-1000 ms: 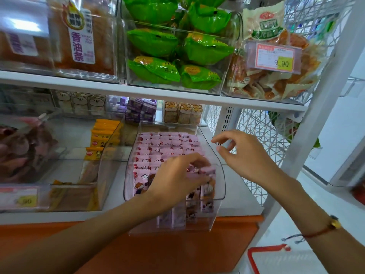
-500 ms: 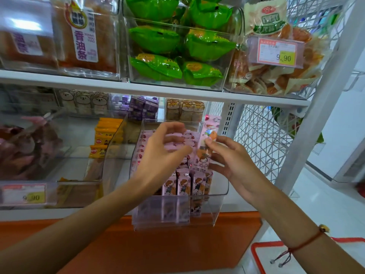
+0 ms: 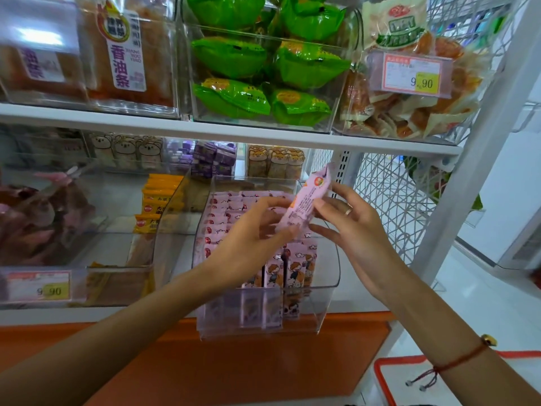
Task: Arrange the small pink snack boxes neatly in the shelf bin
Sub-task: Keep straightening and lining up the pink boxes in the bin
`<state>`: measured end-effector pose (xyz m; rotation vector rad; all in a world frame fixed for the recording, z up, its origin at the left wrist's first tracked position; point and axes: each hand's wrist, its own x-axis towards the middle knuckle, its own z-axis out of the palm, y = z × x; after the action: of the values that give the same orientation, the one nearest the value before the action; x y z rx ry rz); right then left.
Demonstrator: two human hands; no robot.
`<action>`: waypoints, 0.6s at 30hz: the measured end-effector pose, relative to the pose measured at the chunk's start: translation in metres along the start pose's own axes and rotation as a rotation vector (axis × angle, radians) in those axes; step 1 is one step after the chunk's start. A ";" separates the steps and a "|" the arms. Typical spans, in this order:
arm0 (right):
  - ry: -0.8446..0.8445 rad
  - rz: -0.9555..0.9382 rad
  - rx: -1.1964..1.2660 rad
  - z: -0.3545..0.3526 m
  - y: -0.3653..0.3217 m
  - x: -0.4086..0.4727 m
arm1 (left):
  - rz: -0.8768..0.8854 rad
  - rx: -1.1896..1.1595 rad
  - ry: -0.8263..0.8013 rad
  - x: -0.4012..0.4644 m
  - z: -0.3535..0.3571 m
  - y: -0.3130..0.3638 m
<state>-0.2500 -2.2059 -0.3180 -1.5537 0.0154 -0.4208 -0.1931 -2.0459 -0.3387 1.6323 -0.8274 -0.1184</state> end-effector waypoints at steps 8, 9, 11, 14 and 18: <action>0.026 0.171 -0.057 -0.003 0.001 0.002 | -0.406 -0.220 -0.129 0.003 -0.001 0.015; 0.024 0.173 -0.050 -0.003 0.001 0.003 | -0.413 -0.224 -0.126 0.003 -0.001 0.016; 0.019 0.180 -0.035 -0.004 0.001 0.004 | -0.417 -0.220 -0.123 0.003 -0.002 0.016; 0.002 0.189 -0.027 -0.004 0.001 0.004 | -0.443 -0.201 -0.122 0.004 -0.004 0.016; -0.021 0.185 0.046 -0.003 -0.001 0.005 | -0.390 -0.110 -0.060 0.003 -0.005 0.017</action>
<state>-0.2462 -2.2103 -0.3158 -1.4962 0.1312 -0.2564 -0.1960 -2.0431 -0.3207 1.6747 -0.5290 -0.4808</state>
